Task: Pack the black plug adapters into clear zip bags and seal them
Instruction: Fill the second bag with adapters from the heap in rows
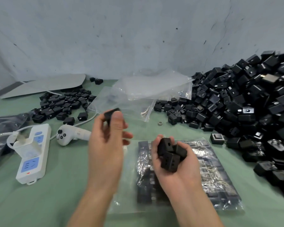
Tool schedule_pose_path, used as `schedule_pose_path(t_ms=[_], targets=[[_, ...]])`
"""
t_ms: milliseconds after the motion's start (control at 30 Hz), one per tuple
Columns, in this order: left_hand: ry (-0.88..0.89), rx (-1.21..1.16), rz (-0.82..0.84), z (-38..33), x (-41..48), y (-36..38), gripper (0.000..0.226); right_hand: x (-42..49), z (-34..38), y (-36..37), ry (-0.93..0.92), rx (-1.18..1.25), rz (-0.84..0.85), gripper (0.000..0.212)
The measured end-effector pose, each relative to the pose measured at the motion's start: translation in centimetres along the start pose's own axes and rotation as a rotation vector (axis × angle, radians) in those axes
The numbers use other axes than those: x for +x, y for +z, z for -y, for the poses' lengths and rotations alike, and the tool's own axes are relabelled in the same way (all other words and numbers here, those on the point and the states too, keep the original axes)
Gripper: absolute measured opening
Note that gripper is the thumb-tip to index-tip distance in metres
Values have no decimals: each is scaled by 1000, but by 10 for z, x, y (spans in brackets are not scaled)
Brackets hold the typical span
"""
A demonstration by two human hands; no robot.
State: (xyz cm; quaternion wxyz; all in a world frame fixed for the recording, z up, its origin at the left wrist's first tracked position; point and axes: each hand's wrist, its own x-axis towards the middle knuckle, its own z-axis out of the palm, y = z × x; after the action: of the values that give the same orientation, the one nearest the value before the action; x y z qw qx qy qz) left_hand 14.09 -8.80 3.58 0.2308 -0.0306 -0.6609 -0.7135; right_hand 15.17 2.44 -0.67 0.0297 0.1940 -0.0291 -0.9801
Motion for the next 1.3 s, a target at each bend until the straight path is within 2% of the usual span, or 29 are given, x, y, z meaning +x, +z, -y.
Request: schedule_pose_path(t_ms=[33, 133, 200, 267, 333, 433, 567, 667, 800, 933, 1033, 1300], targets=[[-52, 78, -8, 6, 8, -16, 29, -3, 19, 15, -73, -13, 29, 16], [-225, 396, -30, 29, 20, -58, 10, 2, 39, 27, -117, -21, -9, 19], [-264, 725, 45, 44, 17, -75, 20, 2, 39, 24, -123, -45, 30, 17], [-205, 963, 170, 53, 10, -82, 38, 6, 50, 26, -154, -34, -5, 17], [-159, 1055, 295, 58, 4, -86, 47, 7, 52, 26, -178, -42, -13, 15], [-124, 1097, 394, 59, 3, -91, 49, 8, 51, 24, -180, -78, -7, 15], [-81, 994, 495, 55, -3, -91, 52, 9, 53, 21, -178, -58, 0, 14], [-155, 878, 398, 55, -4, -91, 51, 10, 52, 19, -188, -67, 0, 13], [-305, 572, 204, 53, -2, -87, 35, 11, 50, 19, -189, -86, 7, 10], [-488, 321, 253, 53, -1, -72, 31, 12, 50, 18, -191, -75, 11, 11], [-560, 177, 244, 57, 1, -61, 27, 11, 50, 18, -198, -80, 6, 12], [-720, -206, 202, 64, 17, -37, 36, 10, 52, 15, -176, -71, -9, 13]])
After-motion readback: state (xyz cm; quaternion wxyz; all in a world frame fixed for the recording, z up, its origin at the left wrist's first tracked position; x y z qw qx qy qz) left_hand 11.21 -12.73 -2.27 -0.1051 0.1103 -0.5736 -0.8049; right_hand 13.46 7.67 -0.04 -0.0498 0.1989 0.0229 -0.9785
